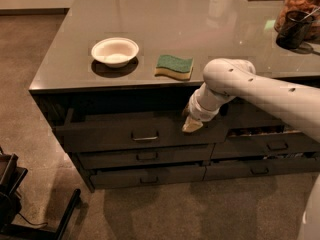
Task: Open top drawer
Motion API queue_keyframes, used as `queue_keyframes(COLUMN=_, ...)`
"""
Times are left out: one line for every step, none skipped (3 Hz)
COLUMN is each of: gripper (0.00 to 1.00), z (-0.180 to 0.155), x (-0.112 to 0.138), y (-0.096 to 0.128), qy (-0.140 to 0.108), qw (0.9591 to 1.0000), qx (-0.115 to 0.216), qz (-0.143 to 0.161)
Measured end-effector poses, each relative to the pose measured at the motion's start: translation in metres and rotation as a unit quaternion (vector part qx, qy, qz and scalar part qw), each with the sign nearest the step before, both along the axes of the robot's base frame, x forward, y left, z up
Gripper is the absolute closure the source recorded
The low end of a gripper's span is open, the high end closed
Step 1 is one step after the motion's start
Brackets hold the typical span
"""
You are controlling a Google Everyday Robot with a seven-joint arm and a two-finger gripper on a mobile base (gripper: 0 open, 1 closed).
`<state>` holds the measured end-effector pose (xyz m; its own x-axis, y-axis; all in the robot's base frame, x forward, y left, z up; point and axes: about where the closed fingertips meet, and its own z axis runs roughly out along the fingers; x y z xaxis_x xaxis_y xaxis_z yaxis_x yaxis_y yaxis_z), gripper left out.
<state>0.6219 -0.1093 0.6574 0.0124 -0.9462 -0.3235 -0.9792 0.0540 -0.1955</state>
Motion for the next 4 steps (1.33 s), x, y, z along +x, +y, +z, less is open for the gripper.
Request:
queue_keyframes(gripper=1.00, z=0.0035, x=0.0000, y=0.0000, qy=0.000, qw=1.0000, qx=0.000, qz=0.000)
queue_keyframes(gripper=0.81, z=0.0035, x=0.0000, y=0.0001, qy=0.000, qw=1.0000, qx=0.000, qz=0.000)
queue_keyframes(gripper=0.58, z=0.0029, x=0.0014, y=0.0011, qy=0.002, qw=1.0000, qx=-0.001, qz=0.003)
queue_keyframes(gripper=0.34, z=0.0018, x=0.0000, y=0.0034, qy=0.016, qw=0.9997, qx=-0.011, qz=0.013)
